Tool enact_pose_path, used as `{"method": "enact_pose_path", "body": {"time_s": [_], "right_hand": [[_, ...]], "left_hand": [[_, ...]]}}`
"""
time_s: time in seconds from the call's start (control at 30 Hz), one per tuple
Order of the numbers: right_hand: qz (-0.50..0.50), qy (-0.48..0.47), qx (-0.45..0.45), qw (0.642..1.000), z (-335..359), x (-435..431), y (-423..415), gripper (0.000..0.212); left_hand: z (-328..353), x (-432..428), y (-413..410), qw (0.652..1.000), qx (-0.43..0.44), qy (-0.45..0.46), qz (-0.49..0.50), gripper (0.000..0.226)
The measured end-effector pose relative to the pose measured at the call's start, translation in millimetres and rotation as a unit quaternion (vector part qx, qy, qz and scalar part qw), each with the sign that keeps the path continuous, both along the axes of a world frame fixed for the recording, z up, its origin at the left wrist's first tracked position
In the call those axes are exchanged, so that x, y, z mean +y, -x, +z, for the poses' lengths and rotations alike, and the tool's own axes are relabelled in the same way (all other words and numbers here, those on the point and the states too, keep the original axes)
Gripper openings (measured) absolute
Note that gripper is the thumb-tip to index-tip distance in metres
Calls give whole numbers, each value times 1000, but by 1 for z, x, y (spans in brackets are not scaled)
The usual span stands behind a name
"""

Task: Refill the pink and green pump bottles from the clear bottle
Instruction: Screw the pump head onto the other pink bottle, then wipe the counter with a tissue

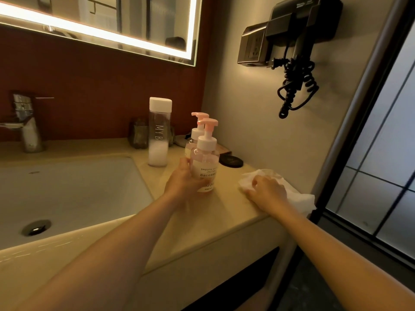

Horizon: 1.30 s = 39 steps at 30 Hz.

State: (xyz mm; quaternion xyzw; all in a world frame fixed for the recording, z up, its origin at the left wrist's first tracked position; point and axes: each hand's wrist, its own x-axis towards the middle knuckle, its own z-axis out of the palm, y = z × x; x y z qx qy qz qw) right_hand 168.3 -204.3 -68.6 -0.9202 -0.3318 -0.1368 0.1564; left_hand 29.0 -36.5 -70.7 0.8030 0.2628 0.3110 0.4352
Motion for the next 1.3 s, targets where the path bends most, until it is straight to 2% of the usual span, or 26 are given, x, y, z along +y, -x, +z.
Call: {"method": "enact_pose_path", "body": {"time_s": [0.13, 0.23, 0.33, 0.4, 0.47, 0.57, 0.67, 0.73, 0.8, 0.9, 1.07, 1.17, 1.3], "right_hand": [[21, -5, 39, 999, -2, 4, -1, 30], [28, -16, 22, 999, -3, 6, -3, 20], [41, -73, 61, 995, -1, 4, -5, 22], [72, -133, 92, 984, 4, 3, -4, 21], [120, -181, 109, 970, 14, 3, 1, 18], [178, -212, 144, 950, 32, 6, 18, 19], [219, -233, 201, 926, 48, 10, 39, 22], [245, -220, 247, 911, 57, 14, 56, 18], [260, -210, 290, 897, 61, 20, 72, 13], [266, -191, 359, 874, 66, 25, 89, 18], [302, -40, 492, 815, 57, 22, 115, 30], [317, 28, 517, 795, 41, 26, 131, 35], [299, -2, 524, 798, 31, 32, 152, 34]], "left_hand": [[5, 4, -21, 1000, 25, 0, 0, 68], [6, 8, -37, 999, 37, 1, 0, 73], [6, 6, -47, 999, 31, -9, 43, 80], [6, 0, -43, 990, -7, -65, 125, 82], [5, -7, -32, 971, -69, -149, 174, 70], [5, -16, -14, 973, -118, -176, 86, 49], [10, -28, 3, 986, -110, -107, -65, 46], [17, -33, 16, 988, -90, -56, -115, 42], [23, -35, 31, 989, -93, -64, -95, 23], [30, -31, 62, 992, -110, -11, -53, 18], [33, -21, 117, 993, -99, 58, -36, 19], [36, -18, 147, 994, -95, 43, -15, 21], [38, -9, 187, 993, -104, 38, 25, 19]]}}
